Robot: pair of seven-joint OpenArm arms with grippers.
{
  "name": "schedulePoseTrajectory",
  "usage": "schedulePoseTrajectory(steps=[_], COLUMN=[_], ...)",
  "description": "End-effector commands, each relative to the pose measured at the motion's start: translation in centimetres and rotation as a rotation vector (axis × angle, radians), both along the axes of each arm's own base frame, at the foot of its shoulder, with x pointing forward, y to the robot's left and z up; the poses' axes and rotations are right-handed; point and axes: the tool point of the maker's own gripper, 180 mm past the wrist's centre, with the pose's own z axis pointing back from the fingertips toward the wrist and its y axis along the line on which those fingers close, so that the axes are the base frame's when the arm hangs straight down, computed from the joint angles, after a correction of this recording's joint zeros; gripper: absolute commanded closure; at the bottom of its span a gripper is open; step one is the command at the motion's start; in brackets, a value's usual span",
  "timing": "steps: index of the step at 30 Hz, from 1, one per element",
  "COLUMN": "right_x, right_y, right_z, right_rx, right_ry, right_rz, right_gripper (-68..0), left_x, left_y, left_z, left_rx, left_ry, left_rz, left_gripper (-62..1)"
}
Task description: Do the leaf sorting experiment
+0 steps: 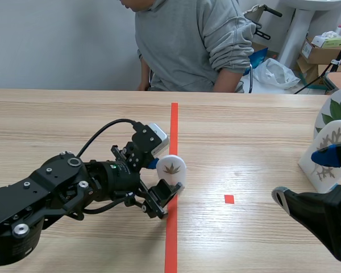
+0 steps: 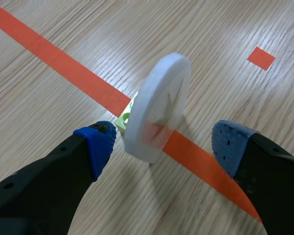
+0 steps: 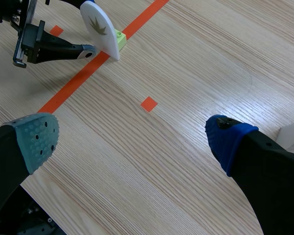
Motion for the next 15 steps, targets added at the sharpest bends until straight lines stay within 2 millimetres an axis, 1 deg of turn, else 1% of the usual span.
schedulePoseTrajectory(steps=[1,4,9,15], right_x=[0.29,0.29,0.29,0.29], right_y=[0.18,0.18,0.18,0.18], right_z=[0.57,0.57,0.57,0.57], right_rx=[0.009,0.009,0.009,0.009], right_ry=[-0.021,-0.021,-0.021,-0.021], right_rz=[0.017,0.017,0.017,0.017], right_gripper=[-61.9,-61.9,-61.9,-61.9], left_x=[0.74,0.73,0.72,0.72], left_y=[-0.67,-0.78,-0.76,-0.77], left_z=[1.17,1.21,1.19,1.19], left_rx=[-0.034,-0.037,-0.036,-0.037], left_ry=[-0.027,-0.027,-0.026,-0.026], left_rz=[0.002,0.002,0.002,0.002], left_gripper=[-43.4,-42.3,-31.7,-23.6])
